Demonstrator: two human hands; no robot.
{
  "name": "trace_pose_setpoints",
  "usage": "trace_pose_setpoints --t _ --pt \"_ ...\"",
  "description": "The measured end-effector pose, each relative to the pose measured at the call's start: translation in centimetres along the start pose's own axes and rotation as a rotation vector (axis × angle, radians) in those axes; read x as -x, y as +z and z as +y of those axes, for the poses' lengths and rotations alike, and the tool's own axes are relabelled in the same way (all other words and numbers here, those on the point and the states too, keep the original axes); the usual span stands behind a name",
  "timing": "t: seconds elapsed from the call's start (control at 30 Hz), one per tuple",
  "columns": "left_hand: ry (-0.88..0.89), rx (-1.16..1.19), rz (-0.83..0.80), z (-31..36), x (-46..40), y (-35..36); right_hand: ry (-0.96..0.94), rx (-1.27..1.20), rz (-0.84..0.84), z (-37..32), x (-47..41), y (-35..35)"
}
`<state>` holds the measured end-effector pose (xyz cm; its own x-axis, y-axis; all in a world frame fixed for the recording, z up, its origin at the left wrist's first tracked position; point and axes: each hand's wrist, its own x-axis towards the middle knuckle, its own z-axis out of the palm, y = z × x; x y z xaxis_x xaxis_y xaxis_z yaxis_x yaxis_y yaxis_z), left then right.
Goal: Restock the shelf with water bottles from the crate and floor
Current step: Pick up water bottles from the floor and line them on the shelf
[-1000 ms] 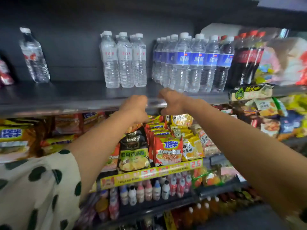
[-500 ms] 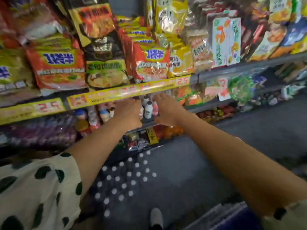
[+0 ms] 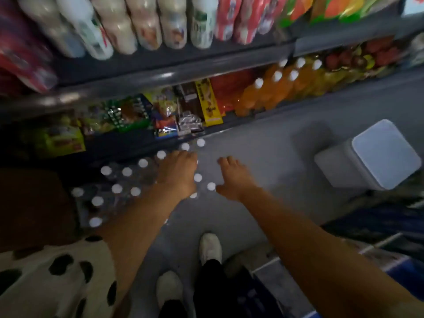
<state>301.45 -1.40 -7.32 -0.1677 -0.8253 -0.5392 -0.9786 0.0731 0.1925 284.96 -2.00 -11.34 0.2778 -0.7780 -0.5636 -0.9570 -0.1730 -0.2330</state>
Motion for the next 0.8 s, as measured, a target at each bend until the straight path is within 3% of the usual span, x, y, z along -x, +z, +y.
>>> trace_pose_setpoints --t 0.2,0.4,0.6,0.8 --pt "-0.029 0.007 -0.047 -1.6 -5.0 10.8 0.042 0.062 -0.09 2.1 -6.5 11.9" --pt "-0.017 -0.008 -0.043 -2.3 -7.2 15.4 0.087 0.182 -0.103 2.6 -9.6 18.4" --pt "-0.014 0.0 -0.036 -2.0 -7.4 15.7 -0.015 0.284 -0.056 2.8 -10.6 17.4" --pt "-0.013 0.056 -0.023 -1.1 -3.5 9.6 -0.045 0.219 -0.066 1.9 -5.4 8.0"
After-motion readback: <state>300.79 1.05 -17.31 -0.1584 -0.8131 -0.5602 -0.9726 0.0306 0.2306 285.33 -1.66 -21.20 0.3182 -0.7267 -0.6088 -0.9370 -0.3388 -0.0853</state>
